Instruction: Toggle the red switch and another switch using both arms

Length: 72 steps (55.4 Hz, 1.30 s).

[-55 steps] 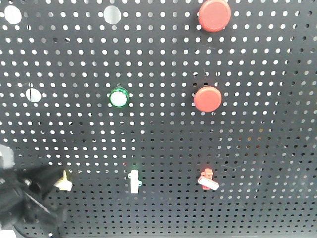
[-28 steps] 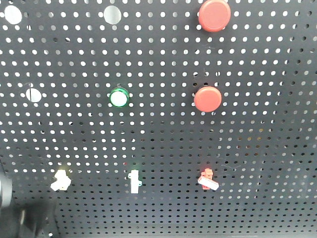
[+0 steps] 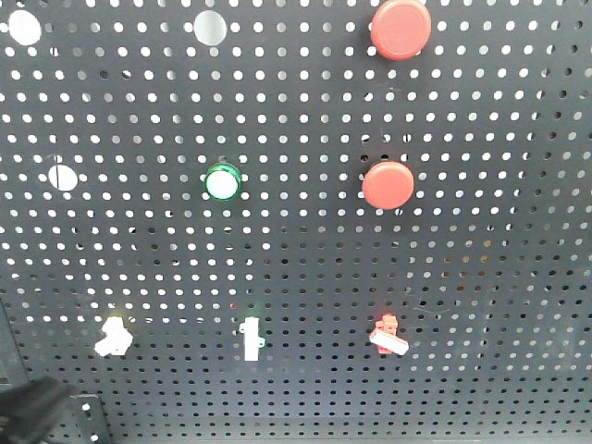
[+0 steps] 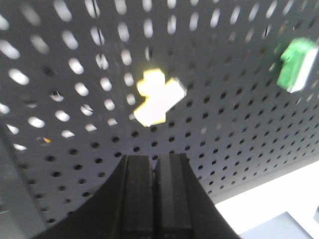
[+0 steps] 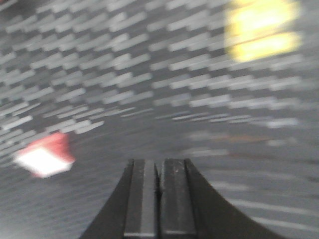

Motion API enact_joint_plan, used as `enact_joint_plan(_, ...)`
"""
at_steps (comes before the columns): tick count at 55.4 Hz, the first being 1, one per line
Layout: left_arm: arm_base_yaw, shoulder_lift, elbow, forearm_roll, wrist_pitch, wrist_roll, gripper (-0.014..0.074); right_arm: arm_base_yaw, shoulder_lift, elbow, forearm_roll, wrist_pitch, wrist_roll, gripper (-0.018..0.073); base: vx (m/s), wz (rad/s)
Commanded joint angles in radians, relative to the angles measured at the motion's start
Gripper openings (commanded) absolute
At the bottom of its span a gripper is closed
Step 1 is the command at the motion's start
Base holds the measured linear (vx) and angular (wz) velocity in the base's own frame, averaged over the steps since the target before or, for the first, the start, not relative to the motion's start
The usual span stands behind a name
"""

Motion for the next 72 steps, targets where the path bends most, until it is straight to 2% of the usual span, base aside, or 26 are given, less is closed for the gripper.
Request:
enact_joint_plan(1,-0.005,-0.03,-0.026,-0.011,-0.045,-0.008,0.0,0.074,0.09,-0.069,-0.014,-0.151,-0.002,-0.0006,0.0,0.0)
enact_joint_plan(9,-0.005,-0.037,-0.026,-0.011,-0.022,-0.008,0.0,0.175,0.245,-0.166,-0.014,-0.209,-0.002,-0.0006,0.0,0.0)
enact_joint_plan(20,-0.005,-0.037,-0.026,-0.011,-0.021,-0.008,0.0,0.254,0.412,-0.265,-0.017,-0.284,-0.002,-0.0006,0.0,0.0)
enact_joint_plan(36,-0.005,-0.037,-0.026,-0.011,-0.022,-0.008,0.0,0.27,0.516,-0.292,-0.027,-0.293,0.003,-0.0006,0.0,0.0)
enact_joint_plan(51,-0.005,-0.037,-0.026,-0.011,-0.043,-0.008,0.0001,0.271,0.547,-0.269,-0.059,-0.132,0.006,-0.0006,0.0,0.0)
enact_joint_plan(61,-0.005,-0.037,-0.026,-0.011,-0.059,-0.008,0.0001,0.306,0.514,-0.176,-0.058,-0.145,0.04,-0.0006,0.0,0.0)
enact_joint_plan(72,-0.005,-0.037,-0.026,-0.011,-0.059,-0.008,0.0001,0.324,0.418,-0.091,-0.047,-0.259,0.054,-0.0006,0.0,0.0)
